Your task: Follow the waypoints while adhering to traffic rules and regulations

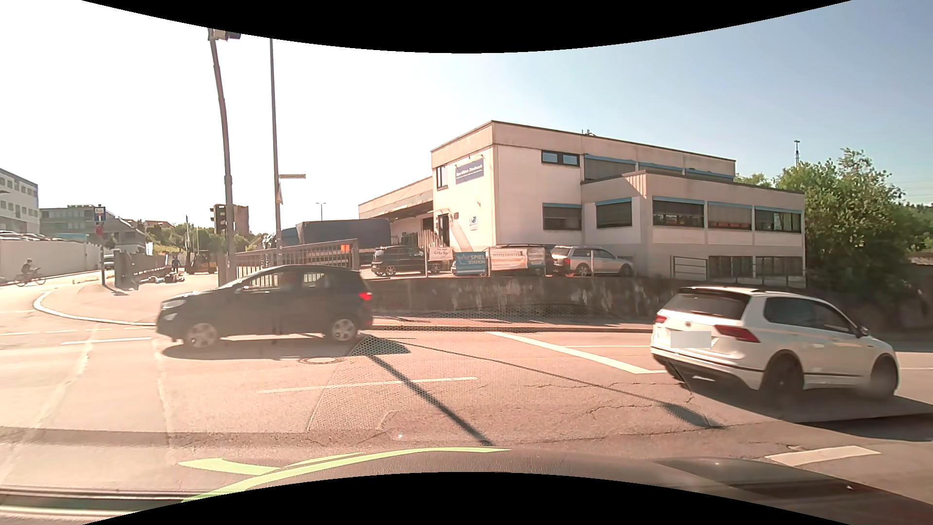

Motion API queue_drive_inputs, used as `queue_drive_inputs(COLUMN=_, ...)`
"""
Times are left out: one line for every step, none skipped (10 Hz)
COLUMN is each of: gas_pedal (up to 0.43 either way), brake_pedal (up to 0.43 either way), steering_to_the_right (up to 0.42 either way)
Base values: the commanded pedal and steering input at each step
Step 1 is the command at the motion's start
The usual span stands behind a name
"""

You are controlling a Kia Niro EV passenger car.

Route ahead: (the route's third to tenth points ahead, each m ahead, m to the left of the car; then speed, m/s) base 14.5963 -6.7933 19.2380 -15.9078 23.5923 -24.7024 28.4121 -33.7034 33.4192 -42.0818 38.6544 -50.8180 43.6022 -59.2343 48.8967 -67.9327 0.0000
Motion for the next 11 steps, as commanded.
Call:
queue_drive_inputs(gas_pedal=0.0, brake_pedal=0.305, steering_to_the_right=0.281)
queue_drive_inputs(gas_pedal=0.0, brake_pedal=0.311, steering_to_the_right=0.281)
queue_drive_inputs(gas_pedal=0.0, brake_pedal=0.305, steering_to_the_right=0.281)
queue_drive_inputs(gas_pedal=0.0, brake_pedal=0.311, steering_to_the_right=0.281)
queue_drive_inputs(gas_pedal=0.0, brake_pedal=0.305, steering_to_the_right=0.281)
queue_drive_inputs(gas_pedal=0.0, brake_pedal=0.311, steering_to_the_right=0.281)
queue_drive_inputs(gas_pedal=0.0, brake_pedal=0.311, steering_to_the_right=0.281)
queue_drive_inputs(gas_pedal=0.0, brake_pedal=0.311, steering_to_the_right=0.281)
queue_drive_inputs(gas_pedal=0.0, brake_pedal=0.305, steering_to_the_right=0.281)
queue_drive_inputs(gas_pedal=0.0, brake_pedal=0.305, steering_to_the_right=0.281)
queue_drive_inputs(gas_pedal=0.0, brake_pedal=0.305, steering_to_the_right=0.281)
